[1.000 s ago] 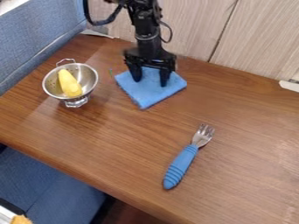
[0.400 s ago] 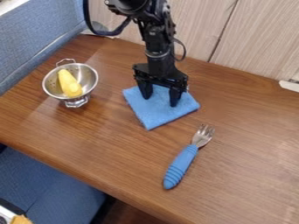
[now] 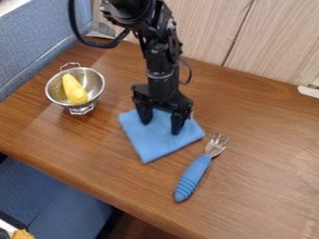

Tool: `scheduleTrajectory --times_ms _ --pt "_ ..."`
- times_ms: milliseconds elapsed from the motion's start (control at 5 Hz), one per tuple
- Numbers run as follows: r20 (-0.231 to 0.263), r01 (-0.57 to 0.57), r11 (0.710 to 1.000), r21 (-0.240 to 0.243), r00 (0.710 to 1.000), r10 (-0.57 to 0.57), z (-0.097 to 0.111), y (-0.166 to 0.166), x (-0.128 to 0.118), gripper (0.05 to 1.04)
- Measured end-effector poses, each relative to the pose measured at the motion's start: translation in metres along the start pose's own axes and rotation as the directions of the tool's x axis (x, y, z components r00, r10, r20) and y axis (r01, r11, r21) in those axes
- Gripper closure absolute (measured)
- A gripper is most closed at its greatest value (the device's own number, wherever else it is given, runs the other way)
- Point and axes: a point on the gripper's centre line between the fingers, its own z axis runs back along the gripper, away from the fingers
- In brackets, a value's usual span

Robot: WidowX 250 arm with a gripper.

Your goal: Move the napkin to the left side of the blue fork

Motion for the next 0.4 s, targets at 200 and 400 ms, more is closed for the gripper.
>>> scheduleTrajectory --times_ms 200,400 --pt "0.002 -0.01 1.0 0.026 1.0 0.01 0.006 0.003 -0.013 0.085" --pt "-0.026 -0.015 0.999 0.048 1.0 0.016 0.001 0.006 -0.029 0.085"
